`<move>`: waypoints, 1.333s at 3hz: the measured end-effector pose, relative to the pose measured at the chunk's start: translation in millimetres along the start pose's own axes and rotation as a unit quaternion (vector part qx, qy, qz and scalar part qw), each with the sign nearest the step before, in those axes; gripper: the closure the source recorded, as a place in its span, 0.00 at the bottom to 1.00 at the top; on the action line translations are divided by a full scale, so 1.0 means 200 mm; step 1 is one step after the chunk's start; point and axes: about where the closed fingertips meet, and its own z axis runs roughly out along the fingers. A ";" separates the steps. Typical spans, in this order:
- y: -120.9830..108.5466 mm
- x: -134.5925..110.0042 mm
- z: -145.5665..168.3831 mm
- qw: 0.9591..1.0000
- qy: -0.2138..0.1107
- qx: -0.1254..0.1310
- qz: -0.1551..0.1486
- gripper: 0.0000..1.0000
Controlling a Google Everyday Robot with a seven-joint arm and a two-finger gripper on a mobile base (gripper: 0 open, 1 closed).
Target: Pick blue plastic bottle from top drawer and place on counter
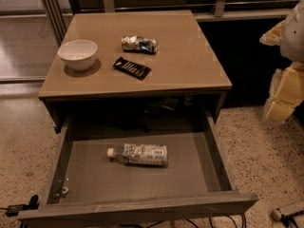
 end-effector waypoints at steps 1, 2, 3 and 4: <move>0.00 0.00 0.00 1.000 0.000 0.000 0.000 0.00; 0.03 -0.06 0.09 0.999 -0.032 -0.007 -0.015 0.00; 0.09 -0.13 0.34 0.994 -0.102 -0.026 -0.033 0.00; 0.15 -0.16 0.52 0.988 -0.146 -0.041 -0.036 0.00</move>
Offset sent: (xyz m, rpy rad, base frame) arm 0.0079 0.0396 -0.0502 0.1548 -0.0038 0.1351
